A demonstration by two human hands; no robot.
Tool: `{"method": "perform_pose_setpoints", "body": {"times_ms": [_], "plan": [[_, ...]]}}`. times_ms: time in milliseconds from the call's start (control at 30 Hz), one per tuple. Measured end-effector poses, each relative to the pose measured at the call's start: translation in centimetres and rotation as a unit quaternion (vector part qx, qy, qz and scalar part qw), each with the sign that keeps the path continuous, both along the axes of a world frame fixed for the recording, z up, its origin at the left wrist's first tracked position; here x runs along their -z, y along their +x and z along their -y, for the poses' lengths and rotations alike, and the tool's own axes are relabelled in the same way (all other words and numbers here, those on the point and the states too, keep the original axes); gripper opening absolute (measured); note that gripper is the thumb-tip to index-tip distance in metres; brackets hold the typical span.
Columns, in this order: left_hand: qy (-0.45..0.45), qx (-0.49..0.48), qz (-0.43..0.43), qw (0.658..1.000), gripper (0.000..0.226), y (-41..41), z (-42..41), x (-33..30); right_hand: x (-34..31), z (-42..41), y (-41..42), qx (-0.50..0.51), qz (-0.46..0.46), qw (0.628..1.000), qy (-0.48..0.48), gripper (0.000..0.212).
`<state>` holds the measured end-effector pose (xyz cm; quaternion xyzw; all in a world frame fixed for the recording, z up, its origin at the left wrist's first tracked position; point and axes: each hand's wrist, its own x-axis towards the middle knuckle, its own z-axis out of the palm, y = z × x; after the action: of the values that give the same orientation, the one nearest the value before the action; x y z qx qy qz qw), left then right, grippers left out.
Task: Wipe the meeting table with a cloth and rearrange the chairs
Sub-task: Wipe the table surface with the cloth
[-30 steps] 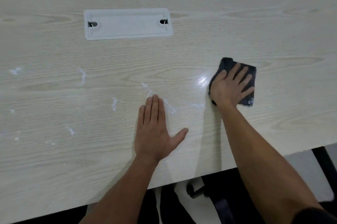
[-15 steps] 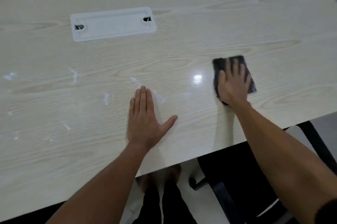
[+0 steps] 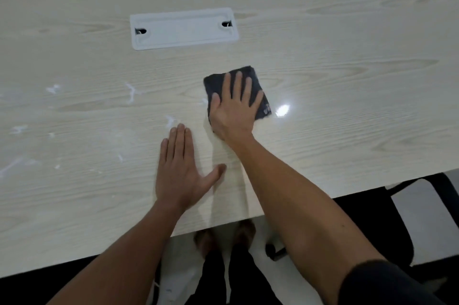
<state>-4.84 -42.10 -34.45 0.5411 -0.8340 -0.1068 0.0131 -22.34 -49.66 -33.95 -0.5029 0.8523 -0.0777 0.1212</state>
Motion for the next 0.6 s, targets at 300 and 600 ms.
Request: {"method": "perform_pose_setpoints", "body": {"times_ms": [300,600], "plan": [[-0.011,0.005,-0.019,1.0,0.119,0.1,-0.2,0.1,-0.2,4.2,-6.8,0.115,0.013,0.993,0.017,0.066],[-0.013,0.003,-0.03,0.999,0.119,0.1,-0.1,0.1,-0.6,7.0,-7.4,-0.164,-0.037,0.986,0.011,0.062]]}}
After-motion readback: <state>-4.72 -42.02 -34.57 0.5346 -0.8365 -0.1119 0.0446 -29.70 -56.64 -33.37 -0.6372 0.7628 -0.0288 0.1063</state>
